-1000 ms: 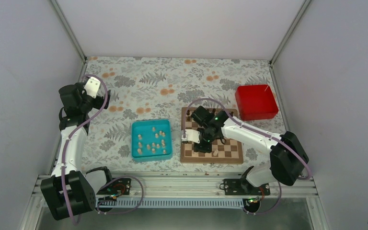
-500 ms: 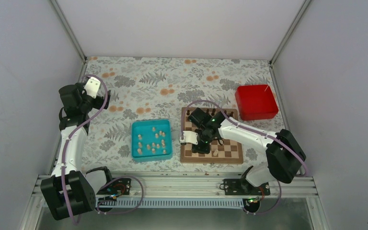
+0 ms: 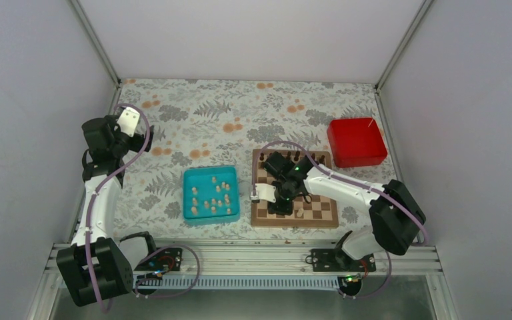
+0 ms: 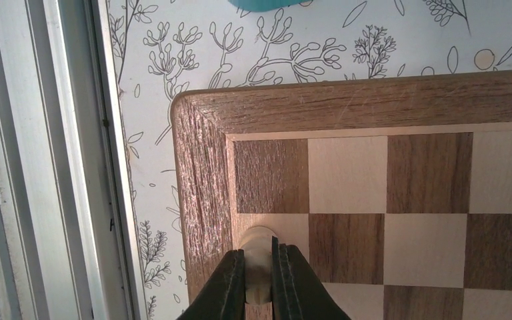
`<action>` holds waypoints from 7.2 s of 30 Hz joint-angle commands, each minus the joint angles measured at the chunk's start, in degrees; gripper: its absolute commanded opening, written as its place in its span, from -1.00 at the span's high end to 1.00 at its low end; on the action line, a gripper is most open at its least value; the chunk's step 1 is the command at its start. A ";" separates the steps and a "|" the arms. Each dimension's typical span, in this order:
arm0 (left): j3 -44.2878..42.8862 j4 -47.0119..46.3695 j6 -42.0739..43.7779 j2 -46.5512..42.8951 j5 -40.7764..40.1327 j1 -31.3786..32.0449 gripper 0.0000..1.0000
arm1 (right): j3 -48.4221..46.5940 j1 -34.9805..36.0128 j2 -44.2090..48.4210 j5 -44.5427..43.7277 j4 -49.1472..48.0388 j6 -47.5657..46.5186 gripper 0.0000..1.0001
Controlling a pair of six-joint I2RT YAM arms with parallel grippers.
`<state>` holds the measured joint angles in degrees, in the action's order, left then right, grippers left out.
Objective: Set up the chess pieces on the board
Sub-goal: Place the chess piece on the chessboard, then pick up the chess piece from the storage box, then place the chess piece on the chessboard, then pick up the chess piece from the storage box.
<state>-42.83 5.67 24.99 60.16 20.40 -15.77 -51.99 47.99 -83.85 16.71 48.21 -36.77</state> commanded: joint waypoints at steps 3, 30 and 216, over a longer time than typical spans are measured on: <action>-0.59 -0.39 -0.18 0.20 0.92 -0.31 -1.00 | 0.50 0.50 -0.10 -1.47 -0.38 0.33 0.60; -0.51 0.39 -0.71 -0.83 1.94 -0.31 -1.00 | -44.91 12.00 -28.64 -1.55 2.95 -7.36 0.13; 1.43 -0.79 -1.26 -2.28 -0.01 -0.40 -1.00 | -53.78 14.38 -36.62 -1.44 5.72 -7.85 0.12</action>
<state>-41.87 5.67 23.94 58.85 19.97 -15.92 -101.73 60.99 -117.71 13.76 54.24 -43.22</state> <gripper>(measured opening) 0.999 0.442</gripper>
